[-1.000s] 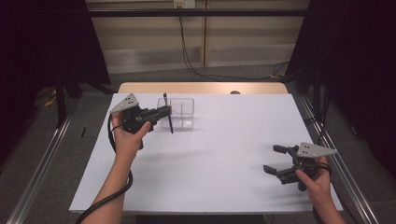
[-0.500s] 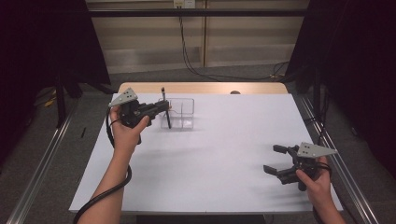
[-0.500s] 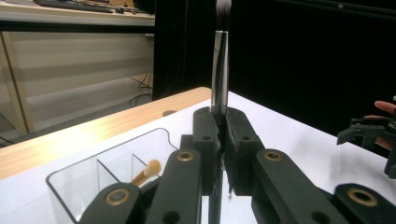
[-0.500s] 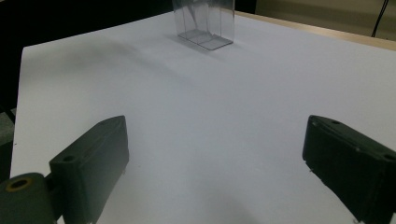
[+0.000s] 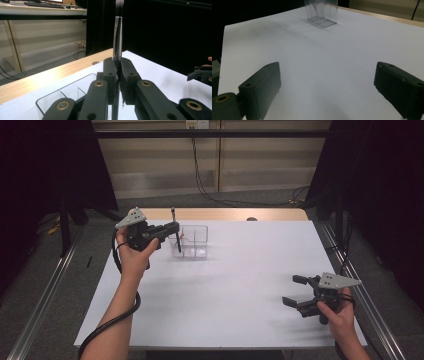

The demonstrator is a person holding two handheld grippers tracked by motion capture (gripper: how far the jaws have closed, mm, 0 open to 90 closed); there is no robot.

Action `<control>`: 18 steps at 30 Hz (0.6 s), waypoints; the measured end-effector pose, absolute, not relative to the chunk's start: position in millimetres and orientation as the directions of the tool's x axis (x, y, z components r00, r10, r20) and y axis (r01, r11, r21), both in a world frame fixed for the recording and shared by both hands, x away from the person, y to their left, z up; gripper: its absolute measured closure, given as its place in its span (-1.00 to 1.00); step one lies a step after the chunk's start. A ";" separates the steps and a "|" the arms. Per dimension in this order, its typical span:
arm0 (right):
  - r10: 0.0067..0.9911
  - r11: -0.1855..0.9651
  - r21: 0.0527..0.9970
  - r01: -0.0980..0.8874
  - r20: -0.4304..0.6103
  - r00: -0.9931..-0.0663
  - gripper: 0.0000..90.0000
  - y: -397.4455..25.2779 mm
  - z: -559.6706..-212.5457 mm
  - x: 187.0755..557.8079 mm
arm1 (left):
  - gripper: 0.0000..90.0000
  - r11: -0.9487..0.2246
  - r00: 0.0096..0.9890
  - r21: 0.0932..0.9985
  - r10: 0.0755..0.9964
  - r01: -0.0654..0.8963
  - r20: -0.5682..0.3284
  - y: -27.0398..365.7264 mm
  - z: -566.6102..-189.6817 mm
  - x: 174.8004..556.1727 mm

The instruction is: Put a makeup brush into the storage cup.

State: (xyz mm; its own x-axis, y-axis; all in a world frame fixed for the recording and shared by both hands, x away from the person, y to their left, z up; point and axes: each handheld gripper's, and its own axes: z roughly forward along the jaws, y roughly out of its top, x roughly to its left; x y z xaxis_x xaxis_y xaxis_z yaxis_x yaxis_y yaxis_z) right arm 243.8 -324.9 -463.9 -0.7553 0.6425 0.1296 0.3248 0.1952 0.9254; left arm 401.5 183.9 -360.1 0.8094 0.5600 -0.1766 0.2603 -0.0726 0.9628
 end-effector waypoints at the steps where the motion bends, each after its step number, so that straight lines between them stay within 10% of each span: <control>1: 0.643 0.195 0.926 0.324 0.129 -0.755 -0.84 -325.1 -464.0 243.9 | 0.87 -0.072 0.808 0.963 0.562 0.261 -0.177 183.8 -359.5 402.2; 18: 0.642 0.189 0.928 0.320 0.129 -0.756 -0.84 -325.7 -463.7 244.1 | 0.87 -0.058 0.785 0.963 0.593 0.265 -0.180 183.1 -355.6 416.0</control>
State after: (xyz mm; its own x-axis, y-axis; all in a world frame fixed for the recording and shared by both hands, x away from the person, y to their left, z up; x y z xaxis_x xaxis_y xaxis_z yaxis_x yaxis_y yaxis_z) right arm 244.1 -325.7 -463.7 -0.7557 0.6421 0.1291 0.3196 0.1894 0.9284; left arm 416.0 183.1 -355.6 0.7851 0.5926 -0.1803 0.2647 -0.0579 0.9626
